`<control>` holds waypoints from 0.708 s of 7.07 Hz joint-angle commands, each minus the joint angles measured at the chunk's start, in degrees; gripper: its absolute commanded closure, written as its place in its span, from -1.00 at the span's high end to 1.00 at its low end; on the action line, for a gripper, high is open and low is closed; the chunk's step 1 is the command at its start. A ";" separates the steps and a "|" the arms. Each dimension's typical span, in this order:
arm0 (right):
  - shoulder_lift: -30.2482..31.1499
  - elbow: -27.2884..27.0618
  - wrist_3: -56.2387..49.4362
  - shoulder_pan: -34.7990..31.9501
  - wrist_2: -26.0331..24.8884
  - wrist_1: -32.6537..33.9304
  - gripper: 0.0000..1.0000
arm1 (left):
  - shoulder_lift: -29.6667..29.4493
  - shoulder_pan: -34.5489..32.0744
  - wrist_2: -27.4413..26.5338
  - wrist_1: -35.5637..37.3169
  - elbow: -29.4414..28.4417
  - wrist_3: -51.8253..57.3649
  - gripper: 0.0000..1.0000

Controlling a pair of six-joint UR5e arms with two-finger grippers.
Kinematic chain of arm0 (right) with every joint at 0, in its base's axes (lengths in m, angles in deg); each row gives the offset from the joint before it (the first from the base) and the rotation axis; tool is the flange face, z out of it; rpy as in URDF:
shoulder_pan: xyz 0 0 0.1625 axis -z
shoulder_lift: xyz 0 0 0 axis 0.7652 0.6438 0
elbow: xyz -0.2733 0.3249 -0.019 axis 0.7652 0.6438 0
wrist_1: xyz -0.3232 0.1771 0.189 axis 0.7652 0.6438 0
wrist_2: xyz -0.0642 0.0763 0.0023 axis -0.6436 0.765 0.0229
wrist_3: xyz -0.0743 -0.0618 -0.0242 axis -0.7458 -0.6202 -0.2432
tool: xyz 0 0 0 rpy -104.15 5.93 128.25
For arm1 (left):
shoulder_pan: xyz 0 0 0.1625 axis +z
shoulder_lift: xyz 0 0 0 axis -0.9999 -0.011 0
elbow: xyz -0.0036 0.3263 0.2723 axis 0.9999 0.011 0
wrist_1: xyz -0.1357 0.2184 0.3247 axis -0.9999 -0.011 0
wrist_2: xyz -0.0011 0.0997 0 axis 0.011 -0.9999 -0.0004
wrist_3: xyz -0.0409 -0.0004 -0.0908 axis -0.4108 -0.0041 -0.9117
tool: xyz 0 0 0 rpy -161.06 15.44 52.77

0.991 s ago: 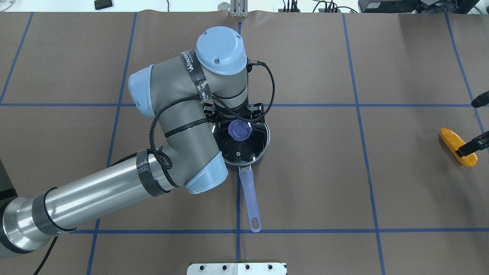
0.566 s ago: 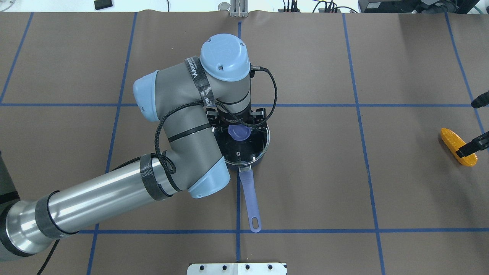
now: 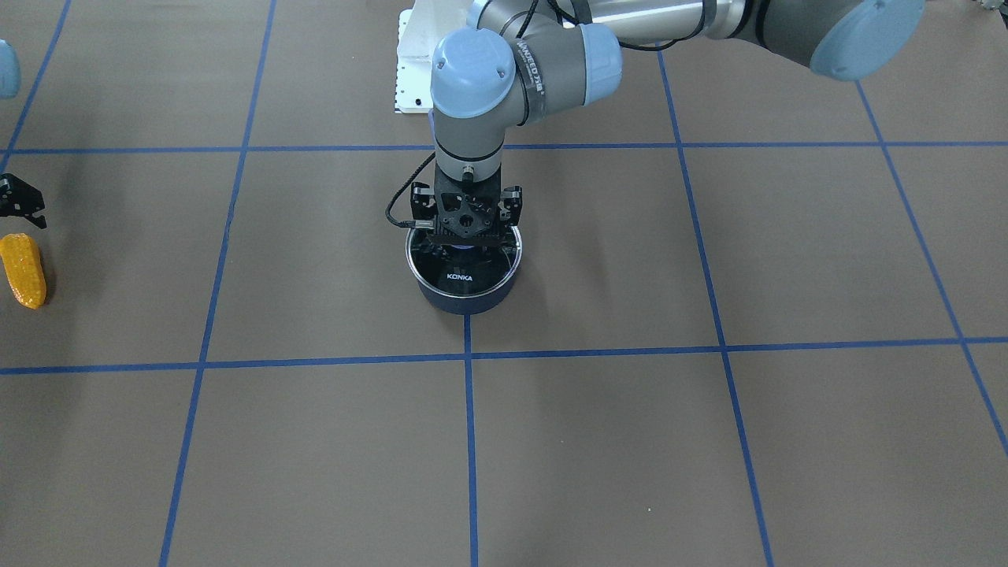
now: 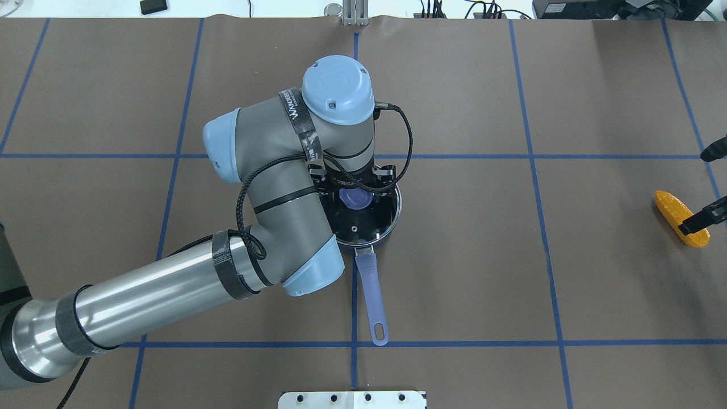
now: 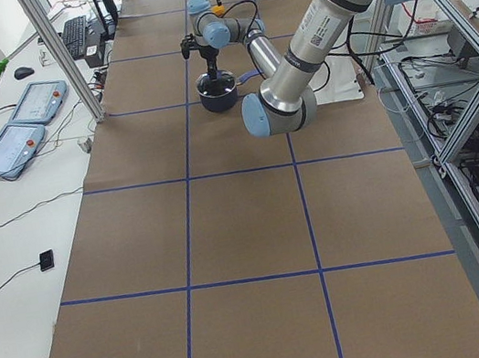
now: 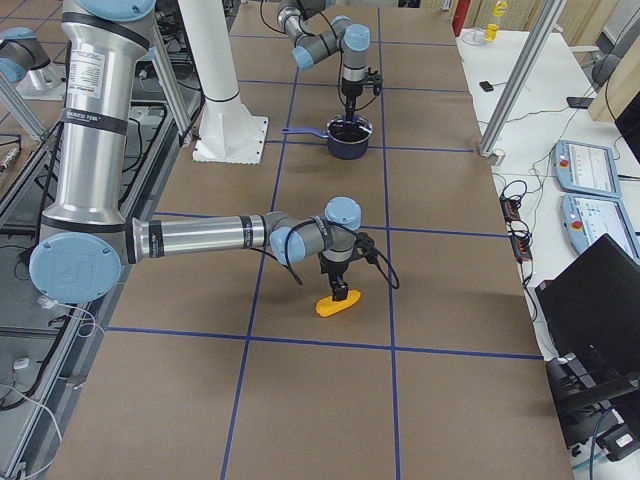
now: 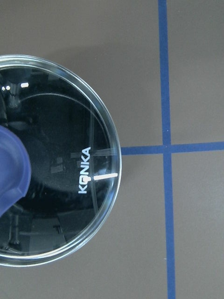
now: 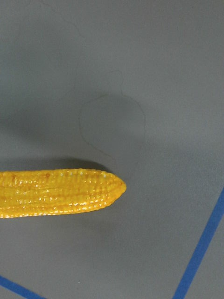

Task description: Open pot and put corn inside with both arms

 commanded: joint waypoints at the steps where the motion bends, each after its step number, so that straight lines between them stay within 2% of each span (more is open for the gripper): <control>1: -0.13 0.02 -0.04 0.00 0.00 0.00 0.92 | -0.07 0.01 0.08 -0.04 -0.01 -0.11 0.20; 2: -0.14 0.02 -0.04 0.00 0.00 0.00 0.92 | -0.07 0.01 0.08 0.04 0.34 -0.11 0.13; 5: -0.05 0.63 -2.65 0.00 0.00 0.00 0.92 | -0.16 -0.52 0.25 0.48 2.09 0.06 0.11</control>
